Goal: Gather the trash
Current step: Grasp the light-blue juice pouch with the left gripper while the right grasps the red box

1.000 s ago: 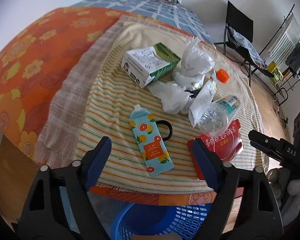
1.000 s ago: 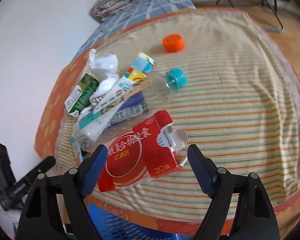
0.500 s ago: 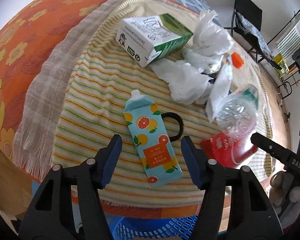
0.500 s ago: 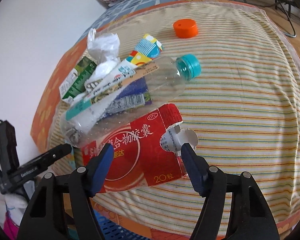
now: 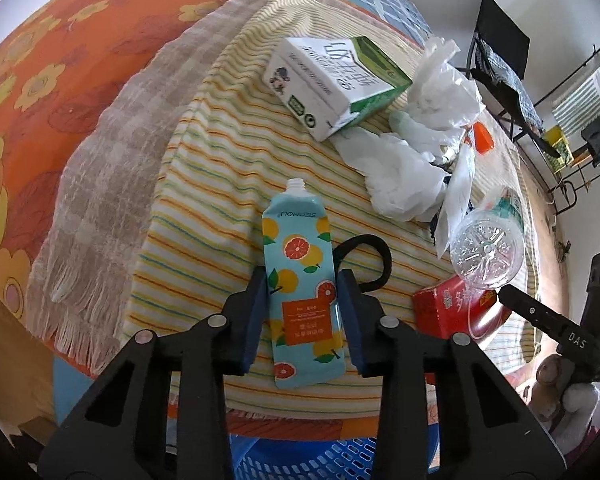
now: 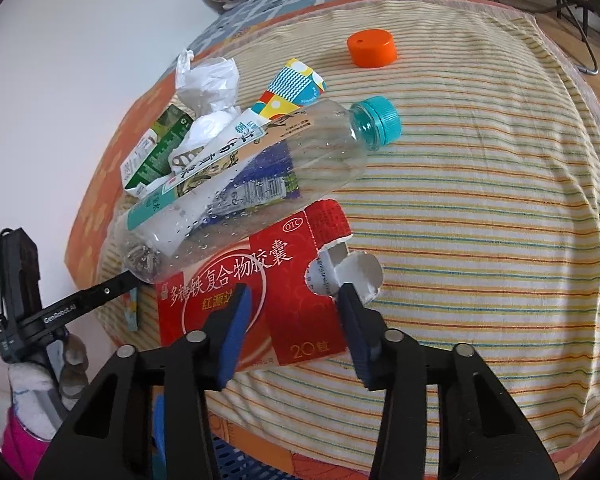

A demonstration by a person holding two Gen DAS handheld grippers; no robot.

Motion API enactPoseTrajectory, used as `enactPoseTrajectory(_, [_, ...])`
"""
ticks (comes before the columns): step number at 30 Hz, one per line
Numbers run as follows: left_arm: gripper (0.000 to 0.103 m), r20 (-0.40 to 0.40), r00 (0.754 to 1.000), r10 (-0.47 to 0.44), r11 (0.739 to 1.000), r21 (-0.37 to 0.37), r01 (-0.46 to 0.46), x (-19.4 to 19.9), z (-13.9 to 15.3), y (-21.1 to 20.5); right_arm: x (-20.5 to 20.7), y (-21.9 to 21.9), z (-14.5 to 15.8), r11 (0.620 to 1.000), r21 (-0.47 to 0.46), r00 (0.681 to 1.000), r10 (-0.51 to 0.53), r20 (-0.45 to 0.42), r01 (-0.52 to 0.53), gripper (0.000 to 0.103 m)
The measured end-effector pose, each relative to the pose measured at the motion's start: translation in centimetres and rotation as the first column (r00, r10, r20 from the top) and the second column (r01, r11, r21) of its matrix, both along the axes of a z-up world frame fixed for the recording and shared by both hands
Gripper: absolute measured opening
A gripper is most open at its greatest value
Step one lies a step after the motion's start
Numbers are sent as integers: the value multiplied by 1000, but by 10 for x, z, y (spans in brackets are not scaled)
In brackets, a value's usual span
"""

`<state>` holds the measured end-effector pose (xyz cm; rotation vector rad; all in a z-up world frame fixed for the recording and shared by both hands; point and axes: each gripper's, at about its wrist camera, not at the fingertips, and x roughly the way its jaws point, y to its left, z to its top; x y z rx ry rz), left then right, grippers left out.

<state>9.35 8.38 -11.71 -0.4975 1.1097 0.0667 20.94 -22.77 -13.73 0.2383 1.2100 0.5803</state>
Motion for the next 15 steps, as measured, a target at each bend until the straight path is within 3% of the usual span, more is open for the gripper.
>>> enactPoseTrajectory(8, [36,6,1000,-11,999,31,10,-5,1,2,-7,-9,7,994,108,1000,10,-25,-7,18])
enactPoseTrajectory(15, [35,14,999,-29,997,76,28,-3,1,-10,-12,-2,13,973,229,997,45,-57,-30,14])
